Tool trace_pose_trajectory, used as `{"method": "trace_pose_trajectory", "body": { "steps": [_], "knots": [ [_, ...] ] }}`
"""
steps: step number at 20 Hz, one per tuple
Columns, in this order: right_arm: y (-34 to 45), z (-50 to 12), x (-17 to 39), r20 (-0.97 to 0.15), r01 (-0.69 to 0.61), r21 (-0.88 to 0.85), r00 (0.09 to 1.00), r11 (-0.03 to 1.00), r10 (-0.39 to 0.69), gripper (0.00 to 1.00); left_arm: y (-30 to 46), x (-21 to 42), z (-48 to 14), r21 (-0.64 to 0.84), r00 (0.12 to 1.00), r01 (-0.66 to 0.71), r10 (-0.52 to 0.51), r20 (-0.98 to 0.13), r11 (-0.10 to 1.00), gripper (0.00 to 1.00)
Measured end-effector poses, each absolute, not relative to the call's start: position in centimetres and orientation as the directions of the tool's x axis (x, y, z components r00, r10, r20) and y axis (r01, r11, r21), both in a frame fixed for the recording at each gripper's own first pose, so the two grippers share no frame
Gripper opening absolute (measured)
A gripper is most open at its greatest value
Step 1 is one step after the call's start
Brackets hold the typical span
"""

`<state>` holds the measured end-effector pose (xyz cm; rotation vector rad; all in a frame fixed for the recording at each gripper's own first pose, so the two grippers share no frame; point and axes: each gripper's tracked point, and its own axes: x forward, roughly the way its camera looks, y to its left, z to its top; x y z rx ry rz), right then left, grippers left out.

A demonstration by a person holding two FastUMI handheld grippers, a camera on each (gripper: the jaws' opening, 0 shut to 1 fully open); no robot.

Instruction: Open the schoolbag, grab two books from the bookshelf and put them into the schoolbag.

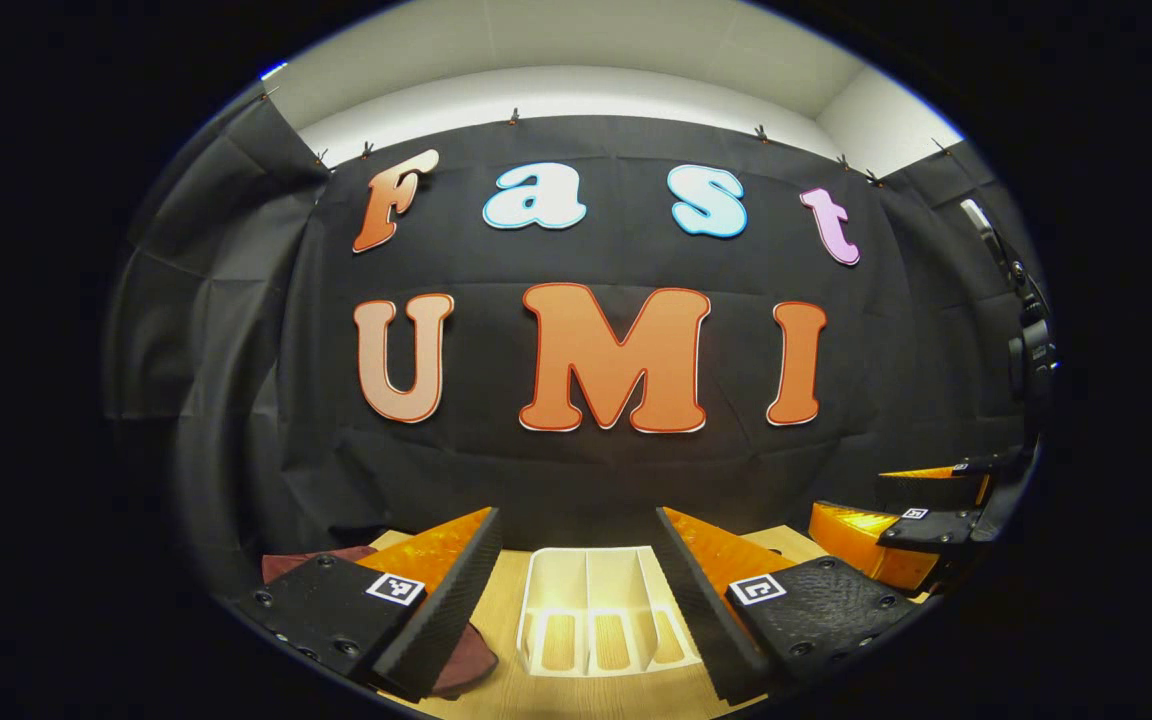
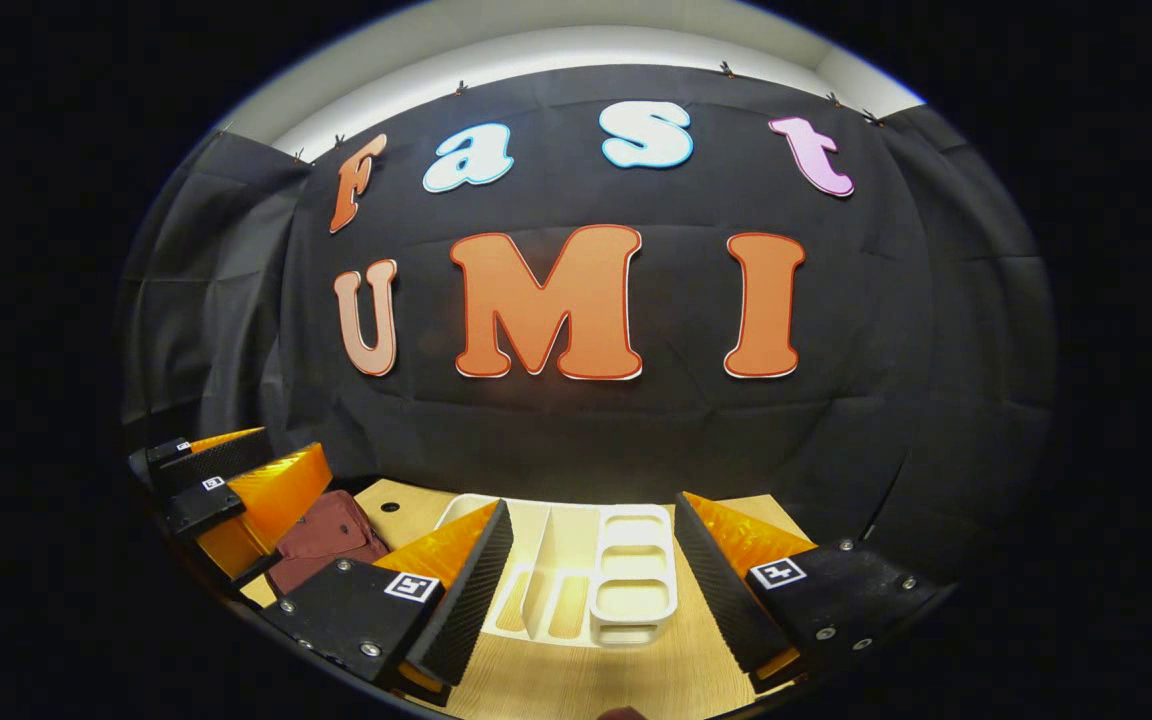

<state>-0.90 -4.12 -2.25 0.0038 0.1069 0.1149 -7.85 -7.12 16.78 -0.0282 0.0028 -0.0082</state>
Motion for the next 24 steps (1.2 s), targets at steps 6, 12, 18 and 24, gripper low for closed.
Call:
{"method": "trace_pose_trajectory", "body": {
  "steps": [6, 12, 18, 24],
  "knots": [
    [-4.08, -2.4, -0.77, -0.103, -0.108, -0.004, 0.989, 0.994, 0.107, 0.97, -6.47, -7.82, 16.35, -0.036, 1.0, -0.007, 0.007, -0.001, 0.999, 0.95],
    [-4.13, -2.67, -0.74, -0.1, -0.1, -0.015, 0.99, 0.995, 0.098, 0.97, -6.44, -7.66, 16.9, -0.022, 1.0, -0.005, 0.005, 0.016, 1.0, 0.94],
    [-4.41, -2.87, -0.49, -0.102, -0.092, -0.011, 0.991, 0.996, 0.09, 0.97, -6.26, -7.26, 16.48, -0.017, 1.0, -0.015, 0.016, 0.009, 1.0, 0.94],
    [-4.81, -2.66, -0.39, -0.088, -0.094, -0.009, 0.992, 0.996, 0.093, 0.97, -6.86, -7.15, 16.85, 0.003, 1.0, -0.012, 0.012, 0.02, 1.0, 0.94]
  ]
}}
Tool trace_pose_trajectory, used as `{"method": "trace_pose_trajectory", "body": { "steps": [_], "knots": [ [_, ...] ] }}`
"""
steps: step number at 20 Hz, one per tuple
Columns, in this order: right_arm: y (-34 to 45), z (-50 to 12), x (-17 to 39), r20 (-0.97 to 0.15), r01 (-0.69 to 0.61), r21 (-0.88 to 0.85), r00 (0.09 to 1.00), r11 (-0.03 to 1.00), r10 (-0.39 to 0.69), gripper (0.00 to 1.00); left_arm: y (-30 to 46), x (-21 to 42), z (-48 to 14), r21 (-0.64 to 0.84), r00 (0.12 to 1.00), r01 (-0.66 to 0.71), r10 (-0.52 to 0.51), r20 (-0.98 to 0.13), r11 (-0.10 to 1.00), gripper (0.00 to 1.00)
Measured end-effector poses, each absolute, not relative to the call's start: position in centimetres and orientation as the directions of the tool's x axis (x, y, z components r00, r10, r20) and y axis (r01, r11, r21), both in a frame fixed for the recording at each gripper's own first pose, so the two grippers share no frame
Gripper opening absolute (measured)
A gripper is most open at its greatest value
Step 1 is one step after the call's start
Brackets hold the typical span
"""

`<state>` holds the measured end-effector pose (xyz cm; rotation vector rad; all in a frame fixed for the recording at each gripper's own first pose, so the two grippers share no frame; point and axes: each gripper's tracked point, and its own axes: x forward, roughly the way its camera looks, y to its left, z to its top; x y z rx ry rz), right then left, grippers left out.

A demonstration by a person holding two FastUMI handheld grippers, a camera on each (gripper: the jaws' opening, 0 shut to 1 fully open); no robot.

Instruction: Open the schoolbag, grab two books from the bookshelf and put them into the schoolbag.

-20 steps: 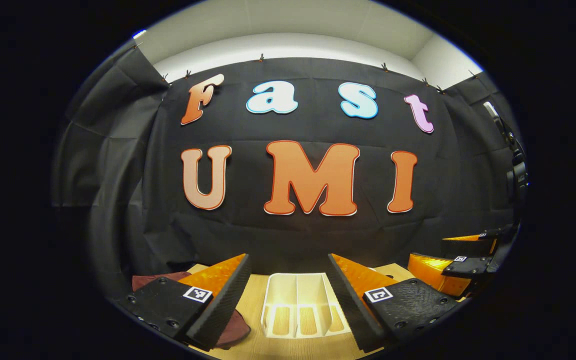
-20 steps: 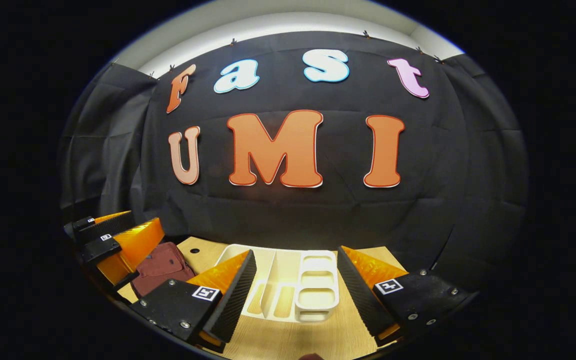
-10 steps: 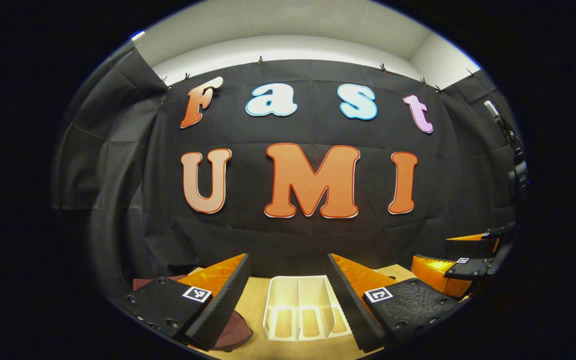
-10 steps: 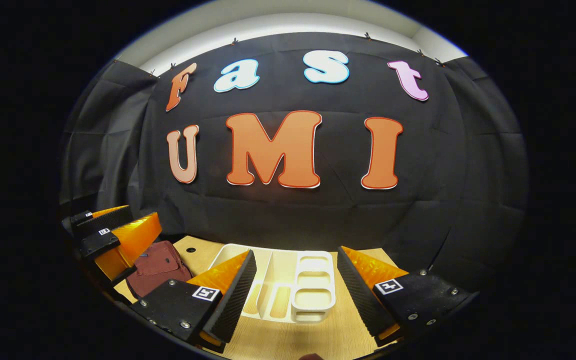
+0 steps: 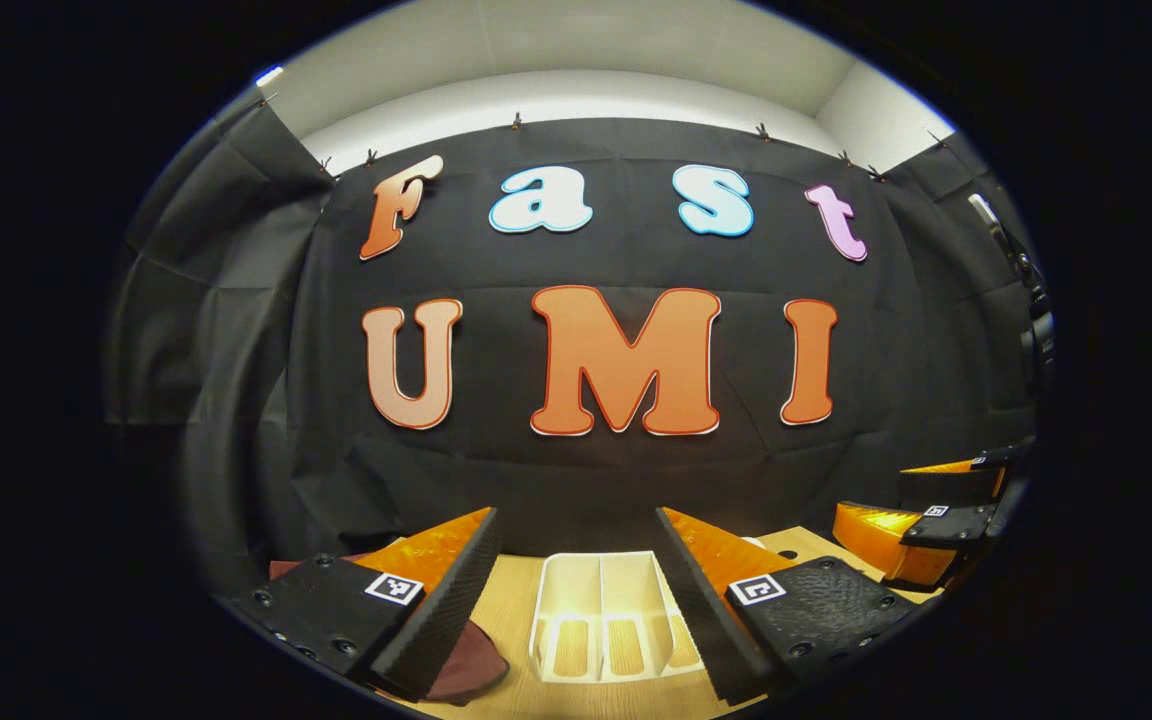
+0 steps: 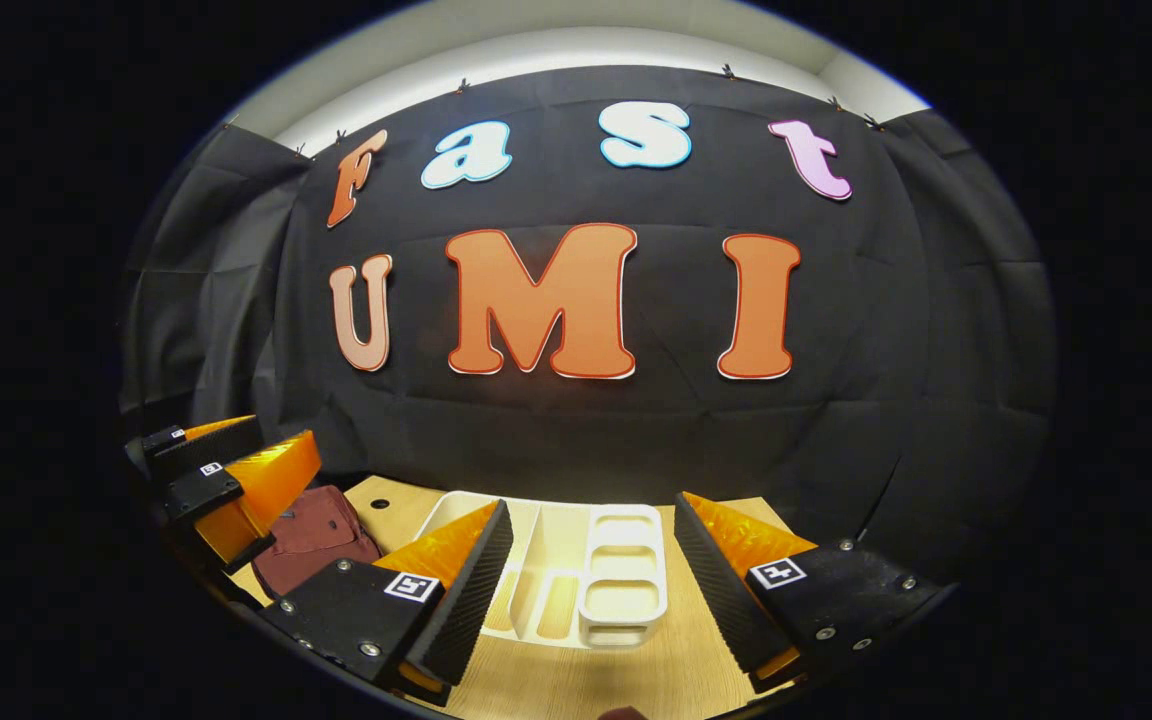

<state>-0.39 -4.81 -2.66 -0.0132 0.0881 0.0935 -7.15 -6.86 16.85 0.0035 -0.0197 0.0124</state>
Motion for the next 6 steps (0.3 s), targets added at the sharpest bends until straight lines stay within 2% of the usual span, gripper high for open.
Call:
{"method": "trace_pose_trajectory", "body": {
  "steps": [2, 3, 6],
  "knots": [
    [-4.63, -2.65, -0.28, -0.089, -0.101, -0.011, 0.991, 0.995, 0.1, 1.0, -6.87, -7.22, 17.01, 0.011, 1.0, -0.012, 0.012, 0.025, 1.0, 0.94],
    [-4.63, -2.64, -0.28, -0.089, -0.102, -0.012, 0.991, 0.995, 0.1, 0.97, -6.94, -7.2, 17.1, 0.013, 1.0, -0.012, 0.012, 0.028, 1.0, 0.94],
    [-4.48, -2.61, -0.4, -0.09, -0.108, -0.009, 0.99, 0.994, 0.107, 0.97, -6.81, -7.29, 17.2, 0.018, 0.999, -0.015, 0.014, 0.029, 1.0, 0.94]
  ]
}}
